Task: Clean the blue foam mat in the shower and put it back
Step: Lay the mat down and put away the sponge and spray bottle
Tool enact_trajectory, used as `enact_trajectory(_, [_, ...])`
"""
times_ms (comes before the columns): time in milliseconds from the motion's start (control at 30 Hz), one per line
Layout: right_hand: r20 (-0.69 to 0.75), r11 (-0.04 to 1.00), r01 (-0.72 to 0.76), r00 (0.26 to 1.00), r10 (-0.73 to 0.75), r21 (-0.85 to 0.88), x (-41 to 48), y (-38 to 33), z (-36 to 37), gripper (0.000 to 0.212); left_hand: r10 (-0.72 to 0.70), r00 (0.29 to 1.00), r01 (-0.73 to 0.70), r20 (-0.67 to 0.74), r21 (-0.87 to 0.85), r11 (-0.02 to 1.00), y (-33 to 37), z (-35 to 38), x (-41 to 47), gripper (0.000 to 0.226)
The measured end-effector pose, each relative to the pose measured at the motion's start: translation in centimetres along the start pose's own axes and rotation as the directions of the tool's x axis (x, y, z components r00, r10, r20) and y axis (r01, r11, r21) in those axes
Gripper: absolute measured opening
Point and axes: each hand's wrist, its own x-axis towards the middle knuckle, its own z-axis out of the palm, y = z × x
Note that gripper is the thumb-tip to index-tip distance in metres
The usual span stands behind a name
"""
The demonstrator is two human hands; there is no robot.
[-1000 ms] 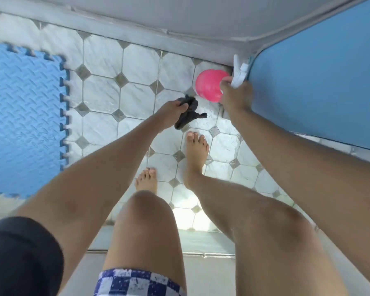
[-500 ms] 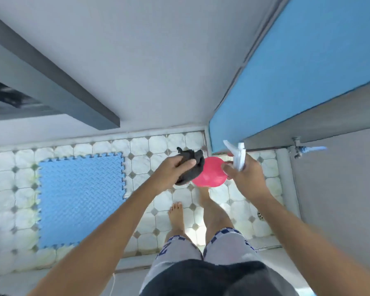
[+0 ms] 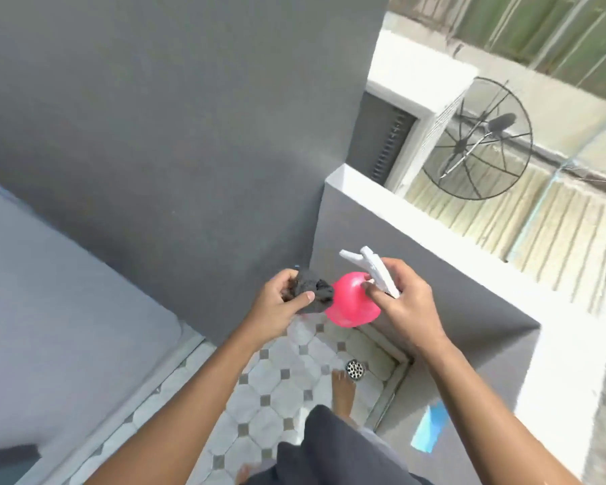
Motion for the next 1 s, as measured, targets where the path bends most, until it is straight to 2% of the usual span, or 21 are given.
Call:
enact_trajectory(233, [-0.32, 0.996, -0.065, 0.944, 0.08, 0.06, 7.3, 4.5, -14.9, 0.035, -0.043, 0.993, 0.047, 0.114, -0.037, 0.998, 5.6, 15.5, 14.3, 0.027])
enact_trajectory(433, [-0.425, 0.994, -0.096, 0.899, 0.106, 0.045, 11.5, 8.5, -23.5, 0.03, 0.021, 0.987, -0.008, 0.162, -0.083, 0.997, 9.0, 26.0, 23.3, 0.033])
enact_trajectory(500, [-0.447, 0.991, -0.12, 0.885, 0.133, 0.056, 12.6, 9.8, -24.8, 0.031, -0.012, 0.987, 0.027, 0.157, -0.092, 0.995, 8.7, 27.7, 25.5, 0.035])
enact_trajectory(667, [-0.484, 0.969, -0.22, 0.839, 0.247, 0.113, 13.7, 12.4, -24.9, 0.025, -0.261, 0.96, 0.248, 0.104, 0.125, 0.961, 4.3, 28.3, 27.6, 0.036])
enact_trajectory(733, [-0.474, 0.966, -0.23, 0.842, 0.257, 0.115, 14.0, 12.6, -24.9, 0.023, -0.321, 0.944, 0.304, 0.079, 0.176, 0.936, 3.5, 28.3, 27.2, 0.032])
enact_trajectory(833, [-0.421, 0.969, -0.236, 0.873, 0.247, 0.078, 14.4, 12.4, -25.2, 0.027, -0.325, 0.943, 0.296, 0.07, 0.267, 0.917, 2.9, 28.4, 26.9, 0.026])
enact_trajectory(1000, [-0.329, 0.958, -0.275, 0.915, 0.234, -0.083, 14.4, 12.4, -25.6, 0.045, -0.354, 0.931, 0.248, 0.083, 0.566, 0.786, 2.5, 27.0, 26.6, 0.046])
